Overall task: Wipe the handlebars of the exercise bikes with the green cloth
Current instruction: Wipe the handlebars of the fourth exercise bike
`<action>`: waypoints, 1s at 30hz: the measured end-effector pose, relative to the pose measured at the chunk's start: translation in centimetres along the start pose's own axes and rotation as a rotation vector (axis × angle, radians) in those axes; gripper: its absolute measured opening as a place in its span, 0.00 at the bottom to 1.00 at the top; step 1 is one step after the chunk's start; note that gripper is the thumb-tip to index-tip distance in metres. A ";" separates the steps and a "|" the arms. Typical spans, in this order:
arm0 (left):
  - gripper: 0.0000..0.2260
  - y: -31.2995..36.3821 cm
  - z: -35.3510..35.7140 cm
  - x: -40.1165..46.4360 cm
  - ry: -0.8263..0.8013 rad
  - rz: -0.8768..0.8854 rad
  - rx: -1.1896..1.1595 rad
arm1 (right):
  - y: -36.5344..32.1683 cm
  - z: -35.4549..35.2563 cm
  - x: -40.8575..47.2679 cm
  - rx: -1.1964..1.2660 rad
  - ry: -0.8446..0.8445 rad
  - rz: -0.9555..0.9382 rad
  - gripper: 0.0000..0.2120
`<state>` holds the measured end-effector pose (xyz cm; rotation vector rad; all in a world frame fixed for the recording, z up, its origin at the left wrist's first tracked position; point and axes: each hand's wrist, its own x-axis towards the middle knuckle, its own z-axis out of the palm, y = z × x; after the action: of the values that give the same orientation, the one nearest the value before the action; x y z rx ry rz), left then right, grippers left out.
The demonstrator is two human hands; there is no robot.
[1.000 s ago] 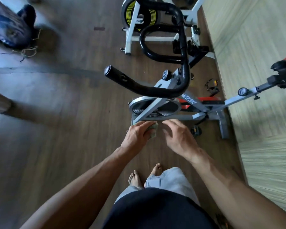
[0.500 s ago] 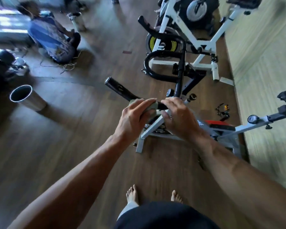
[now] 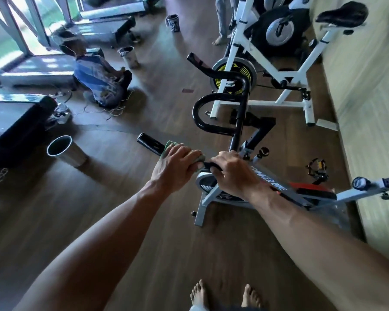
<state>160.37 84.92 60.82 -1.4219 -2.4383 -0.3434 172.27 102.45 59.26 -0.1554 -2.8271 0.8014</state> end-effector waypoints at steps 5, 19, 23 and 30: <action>0.21 -2.6 -1.8 0.8 -0.169 0.075 0.218 | 0.3 1.0 0.1 0.010 0.073 -0.031 0.14; 0.15 -5.4 -2.5 0.2 -0.054 0.262 0.388 | 0.6 2.6 0.0 0.004 0.145 -0.048 0.15; 0.14 -7.3 -3.9 0.9 -0.063 0.296 0.419 | 0.6 2.3 -0.1 0.012 0.127 -0.049 0.18; 0.17 -3.9 -0.9 -1.2 -0.052 0.120 0.381 | 0.8 2.7 -0.1 -0.004 0.131 -0.040 0.15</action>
<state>157.66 81.71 61.02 -1.4078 -2.2848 0.1793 171.82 101.71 56.54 -0.1465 -2.7001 0.7491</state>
